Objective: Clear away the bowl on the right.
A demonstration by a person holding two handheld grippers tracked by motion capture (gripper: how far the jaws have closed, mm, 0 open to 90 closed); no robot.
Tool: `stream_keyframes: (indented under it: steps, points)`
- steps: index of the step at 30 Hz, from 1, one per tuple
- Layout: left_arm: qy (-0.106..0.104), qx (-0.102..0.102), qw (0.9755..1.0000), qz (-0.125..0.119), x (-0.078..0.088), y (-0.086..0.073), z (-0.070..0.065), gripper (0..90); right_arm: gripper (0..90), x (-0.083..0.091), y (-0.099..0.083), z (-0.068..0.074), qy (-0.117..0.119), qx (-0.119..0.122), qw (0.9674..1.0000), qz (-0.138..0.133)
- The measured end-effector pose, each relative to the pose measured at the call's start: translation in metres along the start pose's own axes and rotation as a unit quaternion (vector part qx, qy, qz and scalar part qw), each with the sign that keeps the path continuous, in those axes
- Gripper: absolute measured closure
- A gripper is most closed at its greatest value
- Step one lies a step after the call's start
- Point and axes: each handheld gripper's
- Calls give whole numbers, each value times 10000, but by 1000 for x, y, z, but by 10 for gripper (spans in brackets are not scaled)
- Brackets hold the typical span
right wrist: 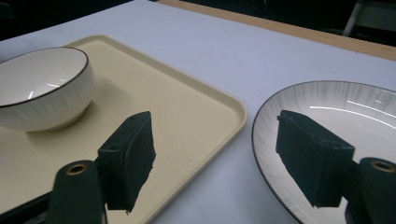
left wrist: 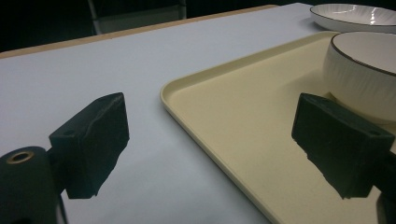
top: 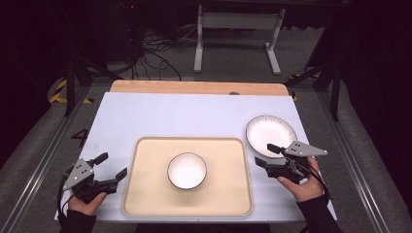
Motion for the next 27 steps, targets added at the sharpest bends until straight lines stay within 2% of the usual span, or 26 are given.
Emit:
stream_keyframes:
  steps: [5, 7, 11, 14, 18, 27]
  points:
    - [-22, -16, 10000, 0, 0, 0, 0, 119, 279, -3, -8, -4, -173, -116, 9997, 86]
    - [-34, -18, 10000, -8, 0, 1, -1, 119, 279, -5, -12, -7, -328, -64, 9993, 141]
    - [-46, -5, 10000, -13, 0, 0, 0, 119, 272, -7, -20, -8, -452, -17, 9990, 41]
    - [-62, -3, 10000, 0, 0, 0, 0, 119, 266, -7, -21, -7, -470, 84, 9989, 27]
    - [-80, 6, 10000, 4, -1, 1, 0, 119, 261, -6, -22, -4, -427, 188, 9988, -165]
    - [-85, 14, 10000, -17, -1, 1, 0, 119, 251, -6, -24, -4, -400, 212, 9986, -265]
Point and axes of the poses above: each handheld gripper's, and its own axes: x roughly backward along the jaws, y roughly out of its top, z roughly to its left, and after that the axes turned 9 degrees about -y, right-handed
